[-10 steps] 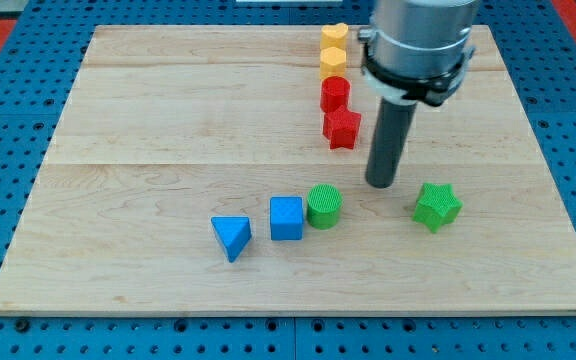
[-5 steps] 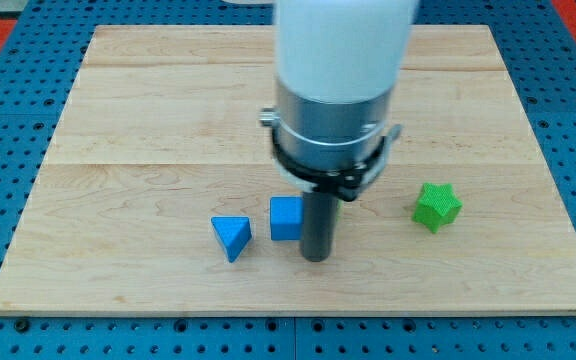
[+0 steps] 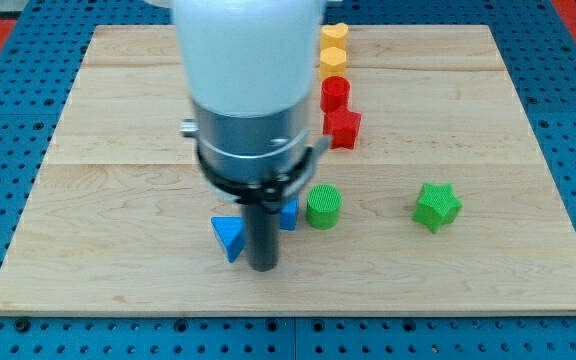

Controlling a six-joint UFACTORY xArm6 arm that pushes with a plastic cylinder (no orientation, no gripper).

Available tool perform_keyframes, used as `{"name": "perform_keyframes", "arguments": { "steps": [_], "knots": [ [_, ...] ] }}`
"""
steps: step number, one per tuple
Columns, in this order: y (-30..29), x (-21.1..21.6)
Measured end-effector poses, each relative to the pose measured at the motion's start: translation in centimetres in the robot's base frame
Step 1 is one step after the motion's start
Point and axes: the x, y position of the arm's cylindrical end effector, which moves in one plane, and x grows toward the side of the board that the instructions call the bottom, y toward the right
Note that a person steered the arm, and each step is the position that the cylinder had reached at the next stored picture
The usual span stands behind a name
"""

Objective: Slightly push the blue triangle to the left of the blue cube

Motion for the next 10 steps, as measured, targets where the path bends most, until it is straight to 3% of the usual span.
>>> {"name": "perform_keyframes", "arguments": {
  "steps": [2, 5, 10],
  "knots": [
    [-4.9, -1.4],
    [-4.8, -3.6],
    [4.3, -1.4]
  ]
}}
